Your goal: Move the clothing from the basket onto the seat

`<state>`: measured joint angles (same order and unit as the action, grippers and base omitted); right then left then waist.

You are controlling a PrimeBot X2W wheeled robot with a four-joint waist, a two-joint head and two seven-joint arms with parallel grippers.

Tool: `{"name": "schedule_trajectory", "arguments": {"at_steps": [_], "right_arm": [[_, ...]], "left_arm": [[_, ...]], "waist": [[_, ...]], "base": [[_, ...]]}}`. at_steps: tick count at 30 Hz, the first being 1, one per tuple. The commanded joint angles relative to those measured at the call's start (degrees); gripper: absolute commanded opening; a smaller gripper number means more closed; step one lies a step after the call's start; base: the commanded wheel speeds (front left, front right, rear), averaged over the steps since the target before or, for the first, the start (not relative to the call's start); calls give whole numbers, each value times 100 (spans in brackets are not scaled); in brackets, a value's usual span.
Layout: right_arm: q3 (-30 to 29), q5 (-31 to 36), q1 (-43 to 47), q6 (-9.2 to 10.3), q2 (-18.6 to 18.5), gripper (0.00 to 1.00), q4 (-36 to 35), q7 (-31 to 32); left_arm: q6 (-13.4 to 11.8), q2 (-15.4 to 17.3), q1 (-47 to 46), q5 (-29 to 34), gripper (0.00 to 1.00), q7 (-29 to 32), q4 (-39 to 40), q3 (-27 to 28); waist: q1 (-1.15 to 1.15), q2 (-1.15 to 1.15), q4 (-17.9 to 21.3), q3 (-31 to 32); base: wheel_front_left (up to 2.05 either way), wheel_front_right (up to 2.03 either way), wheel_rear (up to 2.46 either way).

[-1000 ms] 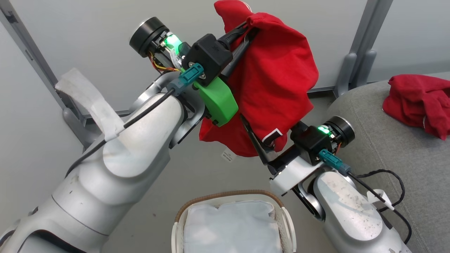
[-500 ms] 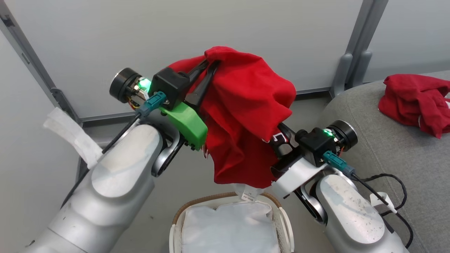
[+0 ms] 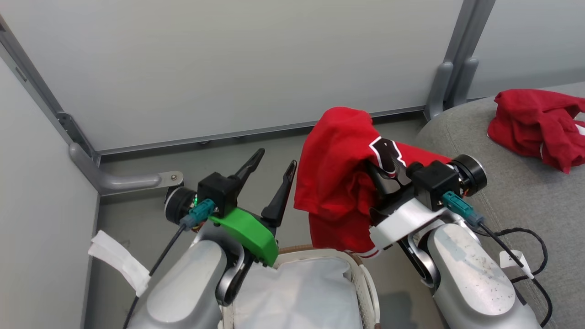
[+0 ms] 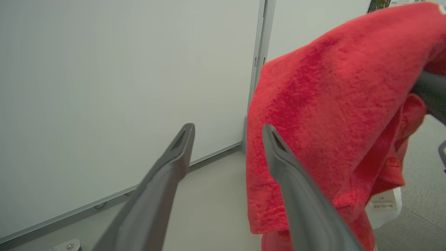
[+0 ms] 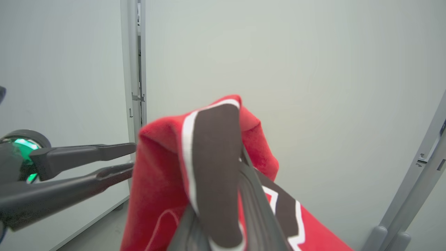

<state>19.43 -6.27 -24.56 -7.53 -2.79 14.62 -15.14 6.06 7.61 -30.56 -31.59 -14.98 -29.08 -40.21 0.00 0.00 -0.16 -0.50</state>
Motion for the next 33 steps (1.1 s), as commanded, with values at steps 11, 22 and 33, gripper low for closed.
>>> {"name": "schedule_trajectory", "arguments": {"at_steps": [11, 22, 33], "right_arm": [[-516, 237, 322, 8, -18, 0, -57, -1], [-834, 352, 324, 8, -21, 0, -78, -1], [-1213, 336, 358, 8, -19, 0, -247, -1]], "left_arm": [[120, -353, 1314, 614, 100, -16, 461, 547], [148, -447, 1515, 972, 100, -17, 616, 646], [145, -462, 1347, 1131, 100, -16, 804, 684]], "waist": [[0, 0, -9, -144], [0, 0, 310, -292], [0, 0, 1650, -650]], "base": [[0, 0, 0], [0, 0, 0], [0, 0, 0]]}}
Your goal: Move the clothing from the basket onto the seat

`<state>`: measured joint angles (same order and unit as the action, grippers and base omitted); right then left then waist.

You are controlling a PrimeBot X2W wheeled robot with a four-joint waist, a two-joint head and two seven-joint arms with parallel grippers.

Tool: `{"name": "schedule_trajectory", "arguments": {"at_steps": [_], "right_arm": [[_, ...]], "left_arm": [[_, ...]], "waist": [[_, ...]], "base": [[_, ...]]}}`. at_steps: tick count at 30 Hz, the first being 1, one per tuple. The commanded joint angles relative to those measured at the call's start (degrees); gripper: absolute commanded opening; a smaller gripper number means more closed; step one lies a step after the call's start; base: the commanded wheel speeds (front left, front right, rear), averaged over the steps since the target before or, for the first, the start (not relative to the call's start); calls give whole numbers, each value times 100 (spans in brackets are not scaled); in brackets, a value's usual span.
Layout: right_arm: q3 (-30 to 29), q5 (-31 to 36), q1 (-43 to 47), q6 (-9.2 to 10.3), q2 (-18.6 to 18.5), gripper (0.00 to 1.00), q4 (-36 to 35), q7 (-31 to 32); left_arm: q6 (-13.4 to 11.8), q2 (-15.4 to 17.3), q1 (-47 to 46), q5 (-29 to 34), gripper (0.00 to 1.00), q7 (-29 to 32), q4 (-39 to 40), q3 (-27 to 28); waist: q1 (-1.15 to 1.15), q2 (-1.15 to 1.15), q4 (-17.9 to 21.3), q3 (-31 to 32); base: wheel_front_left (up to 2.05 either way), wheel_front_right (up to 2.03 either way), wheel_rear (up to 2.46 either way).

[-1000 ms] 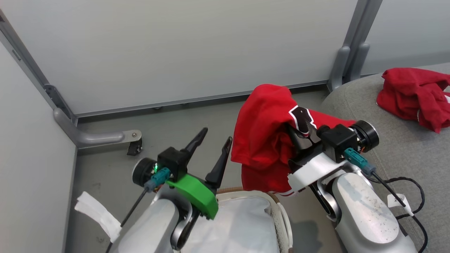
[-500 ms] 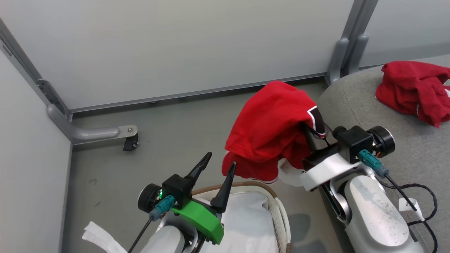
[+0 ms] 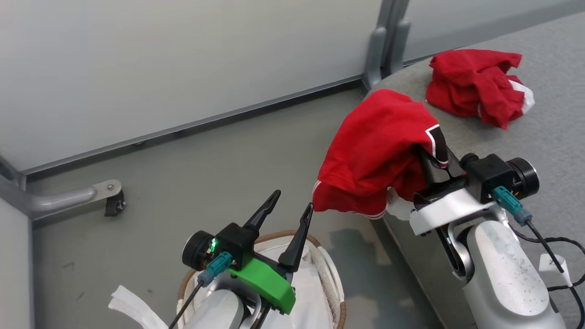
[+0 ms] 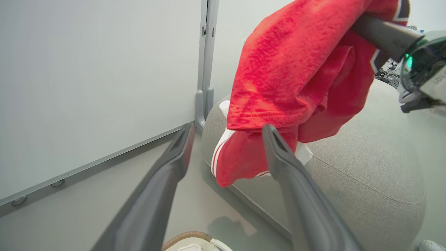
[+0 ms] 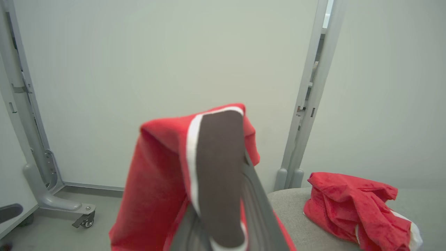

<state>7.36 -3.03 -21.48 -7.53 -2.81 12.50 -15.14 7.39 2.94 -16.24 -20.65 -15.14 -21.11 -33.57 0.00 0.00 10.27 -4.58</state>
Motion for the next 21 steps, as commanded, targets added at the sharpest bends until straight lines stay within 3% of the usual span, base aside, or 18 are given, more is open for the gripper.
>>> {"name": "schedule_trajectory", "arguments": {"at_steps": [1, 11, 21], "right_arm": [[-49, 19, 59, 7, -14, 0, -44, -1], [-316, -38, 104, 7, -12, 0, -53, -1], [-713, -119, -208, 8, -12, 0, -115, -1]], "left_arm": [[13, 7, -118, 55, 100, 0, 17, 4], [13, 26, -310, 179, 100, 2, 0, -99], [14, 160, -553, 246, 100, 2, 83, -289]], "waist": [[0, 0, 739, -282], [0, 0, 1563, -616], [0, 0, 1578, -1086]], "base": [[0, 0, 0], [0, 0, 0], [0, 0, 0]]}}
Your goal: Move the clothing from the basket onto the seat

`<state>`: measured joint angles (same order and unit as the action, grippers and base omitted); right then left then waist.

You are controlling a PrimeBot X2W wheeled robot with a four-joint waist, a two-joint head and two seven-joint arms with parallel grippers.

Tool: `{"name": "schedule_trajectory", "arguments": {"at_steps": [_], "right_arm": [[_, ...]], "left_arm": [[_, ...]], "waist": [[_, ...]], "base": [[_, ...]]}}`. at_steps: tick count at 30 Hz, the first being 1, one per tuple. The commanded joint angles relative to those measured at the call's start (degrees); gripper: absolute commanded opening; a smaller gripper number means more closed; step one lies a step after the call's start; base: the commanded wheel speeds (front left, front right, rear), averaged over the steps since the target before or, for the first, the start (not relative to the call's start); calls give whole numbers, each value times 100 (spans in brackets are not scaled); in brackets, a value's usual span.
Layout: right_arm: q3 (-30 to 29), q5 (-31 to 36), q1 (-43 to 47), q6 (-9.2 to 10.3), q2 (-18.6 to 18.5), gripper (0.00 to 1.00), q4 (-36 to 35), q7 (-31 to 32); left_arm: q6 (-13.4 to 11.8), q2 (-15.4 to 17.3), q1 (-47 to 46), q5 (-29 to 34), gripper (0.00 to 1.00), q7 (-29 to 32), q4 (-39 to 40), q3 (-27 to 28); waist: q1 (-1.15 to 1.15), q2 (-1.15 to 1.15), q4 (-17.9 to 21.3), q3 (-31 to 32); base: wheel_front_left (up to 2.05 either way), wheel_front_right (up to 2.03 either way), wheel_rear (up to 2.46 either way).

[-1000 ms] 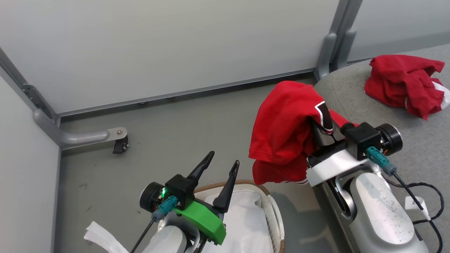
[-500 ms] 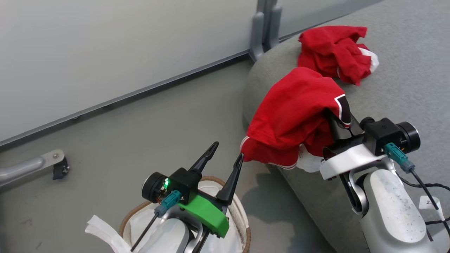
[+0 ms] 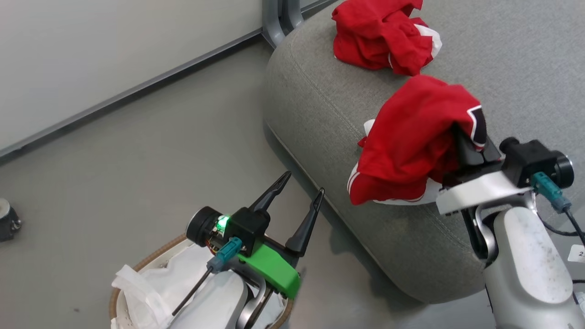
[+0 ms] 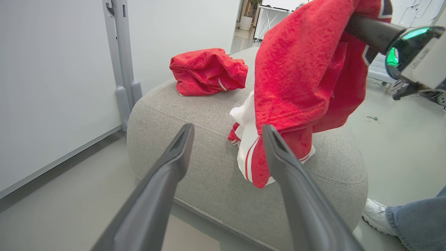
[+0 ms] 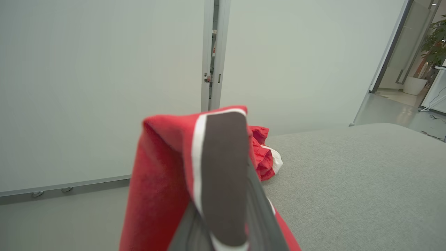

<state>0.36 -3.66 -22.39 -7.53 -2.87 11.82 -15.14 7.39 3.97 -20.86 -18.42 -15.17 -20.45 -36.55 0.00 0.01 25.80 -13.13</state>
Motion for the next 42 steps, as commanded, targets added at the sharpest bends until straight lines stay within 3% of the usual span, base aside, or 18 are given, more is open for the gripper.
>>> {"name": "schedule_trajectory", "arguments": {"at_steps": [1, 6, 12, 18, 25, 30, 42], "right_arm": [[-26, -80, -220, 7, -6, 0, -67, -1], [-269, 112, -1140, 8, -140, 0, -180, -1], [-628, -138, -2692, 8, -755, 0, 2, -1], [-877, -502, -4334, 8, -1671, 0, 867, 4], [-1123, 158, -5230, 8, -2424, 0, 2076, 7], [-1242, 478, -5041, 8, -2531, 0, 2705, -7], [-1519, 599, -3776, 8, -1939, 0, 2966, -11]], "left_arm": [[14, 77, -123, 27, 100, 4, 27, 4], [14, 260, -342, 131, 100, 4, 63, -5], [14, 509, -678, 354, 100, 4, 102, -27], [14, 704, -1042, 502, 100, 4, 229, 25], [-16, 727, -1369, 634, 100, 4, 437, 133], [-13, 658, -1538, 704, 100, 4, 481, 85], [-23, 586, -1555, 733, 100, 4, 491, 229]], "waist": [[0, -1, 1, -289], [0, -1, -194, -762], [0, -1, -468, -1461], [0, -1, -752, -2153], [0, -1, -1046, -2763], [0, -1, -1262, -3014], [0, -1, -1385, -3149]], "base": [[0, 0, 0], [0, 0, 0], [0, 0, 0], [0, 0, 0], [0, 0, 0], [0, 0, 0], [0, 0, 0]]}}
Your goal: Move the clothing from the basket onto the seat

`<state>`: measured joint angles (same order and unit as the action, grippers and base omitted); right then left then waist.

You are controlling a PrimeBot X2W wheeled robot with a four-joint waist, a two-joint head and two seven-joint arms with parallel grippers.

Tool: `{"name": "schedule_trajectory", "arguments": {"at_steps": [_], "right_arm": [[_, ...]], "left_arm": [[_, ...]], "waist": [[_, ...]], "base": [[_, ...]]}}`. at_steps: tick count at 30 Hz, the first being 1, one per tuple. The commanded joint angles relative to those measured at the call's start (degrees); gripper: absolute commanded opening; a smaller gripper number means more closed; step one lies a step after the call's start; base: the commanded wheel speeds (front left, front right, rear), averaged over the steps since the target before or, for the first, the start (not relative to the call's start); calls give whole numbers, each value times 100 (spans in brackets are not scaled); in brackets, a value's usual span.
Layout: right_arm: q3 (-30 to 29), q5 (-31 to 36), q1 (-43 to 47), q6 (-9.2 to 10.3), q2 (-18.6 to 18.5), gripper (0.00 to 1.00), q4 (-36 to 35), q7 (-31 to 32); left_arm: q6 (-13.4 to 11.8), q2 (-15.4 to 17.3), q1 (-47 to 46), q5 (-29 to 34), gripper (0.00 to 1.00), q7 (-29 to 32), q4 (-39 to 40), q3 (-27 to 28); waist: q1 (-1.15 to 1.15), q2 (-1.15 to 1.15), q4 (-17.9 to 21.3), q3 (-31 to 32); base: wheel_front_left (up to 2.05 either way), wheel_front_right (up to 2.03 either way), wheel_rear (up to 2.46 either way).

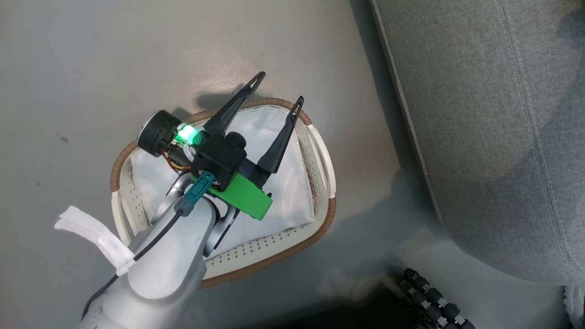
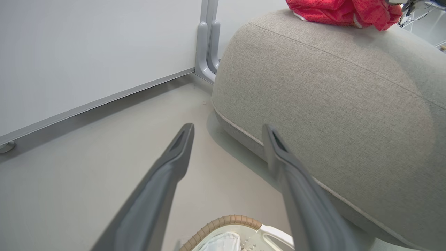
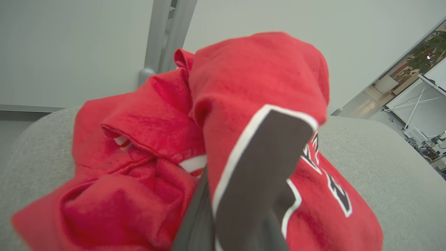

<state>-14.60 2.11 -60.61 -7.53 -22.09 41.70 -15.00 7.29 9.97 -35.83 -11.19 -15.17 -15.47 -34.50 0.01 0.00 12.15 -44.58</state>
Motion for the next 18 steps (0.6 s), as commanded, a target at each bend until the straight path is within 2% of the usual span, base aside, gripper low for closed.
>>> {"name": "schedule_trajectory", "arguments": {"at_steps": [1, 2, 3, 4, 12, 18], "right_arm": [[-16, -2, 136, 8, 46, 24, -52, -25], [-15, -36, 195, 8, 81, 33, -102, -25], [7, -44, 280, 8, 107, 61, -206, -25], [49, -34, 378, 8, 136, 100, -308, -25], [321, -175, 1154, 8, 291, 100, -1050, -25], [440, -262, 1794, 8, 330, 100, -1452, -25]], "left_arm": [[-13, -30, -36, 7, 100, 4, -16, 36], [-13, -41, -17, 1, 100, 4, -26, 47], [-17, -47, 2, 10, 100, 4, -34, 59], [-17, -54, 20, 17, 100, 4, -39, 72], [-17, -155, 242, -38, 100, 4, 15, 259], [-8, -308, 502, -137, 100, 4, -39, 447]], "waist": [[-1, 0, -19, 24], [-1, 0, -16, 47], [-1, 0, -11, 77], [-1, 0, -3, 115], [-1, 0, 63, 641], [-1, 0, -44, 1243]], "base": [[0, 0, 0], [0, 0, 0], [0, 0, 0], [0, 0, 0], [0, 0, 0], [0, 0, 0]]}}
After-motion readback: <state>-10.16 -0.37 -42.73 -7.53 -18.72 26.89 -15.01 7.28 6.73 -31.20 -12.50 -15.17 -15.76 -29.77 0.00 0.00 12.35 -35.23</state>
